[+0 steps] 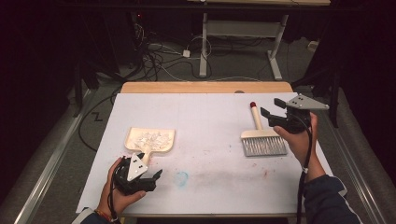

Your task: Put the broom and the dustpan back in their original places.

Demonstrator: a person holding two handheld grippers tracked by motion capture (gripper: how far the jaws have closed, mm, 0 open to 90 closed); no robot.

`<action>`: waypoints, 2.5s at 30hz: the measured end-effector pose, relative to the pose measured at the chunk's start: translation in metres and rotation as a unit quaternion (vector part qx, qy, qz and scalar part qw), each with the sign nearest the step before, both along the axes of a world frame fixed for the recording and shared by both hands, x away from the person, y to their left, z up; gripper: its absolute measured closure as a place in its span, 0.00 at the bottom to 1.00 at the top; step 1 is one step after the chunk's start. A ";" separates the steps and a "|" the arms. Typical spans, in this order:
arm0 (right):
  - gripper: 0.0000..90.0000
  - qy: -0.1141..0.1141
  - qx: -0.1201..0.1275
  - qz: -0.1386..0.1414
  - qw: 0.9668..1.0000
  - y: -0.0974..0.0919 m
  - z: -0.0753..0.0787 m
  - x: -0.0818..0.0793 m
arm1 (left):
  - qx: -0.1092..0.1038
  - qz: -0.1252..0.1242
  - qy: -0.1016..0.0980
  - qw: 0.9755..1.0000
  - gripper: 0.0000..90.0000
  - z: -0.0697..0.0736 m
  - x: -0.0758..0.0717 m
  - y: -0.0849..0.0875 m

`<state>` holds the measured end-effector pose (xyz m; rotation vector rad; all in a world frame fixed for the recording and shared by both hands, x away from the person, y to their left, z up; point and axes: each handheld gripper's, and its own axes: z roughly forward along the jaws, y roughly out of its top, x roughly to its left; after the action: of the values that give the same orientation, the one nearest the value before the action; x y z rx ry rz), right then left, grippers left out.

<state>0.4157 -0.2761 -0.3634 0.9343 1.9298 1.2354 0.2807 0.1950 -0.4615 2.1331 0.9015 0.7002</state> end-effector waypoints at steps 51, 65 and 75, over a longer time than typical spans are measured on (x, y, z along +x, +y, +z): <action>0.29 -0.060 -0.006 0.046 0.997 -0.010 0.018 -0.090 | 0.018 -0.016 -0.008 1.000 0.20 -0.004 0.001 -0.001; 0.29 -0.070 -0.048 0.046 0.995 -0.007 0.004 -0.105 | 0.025 -0.020 -0.002 0.999 0.20 -0.007 0.001 -0.003; 0.29 -0.060 -0.050 0.050 0.996 -0.016 -0.012 -0.110 | 0.028 -0.022 -0.001 0.999 0.20 -0.008 0.001 -0.004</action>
<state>0.3057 -0.2916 -0.3753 0.7042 1.9435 1.2098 0.2815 0.1911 -0.4697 2.1939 0.8395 0.7131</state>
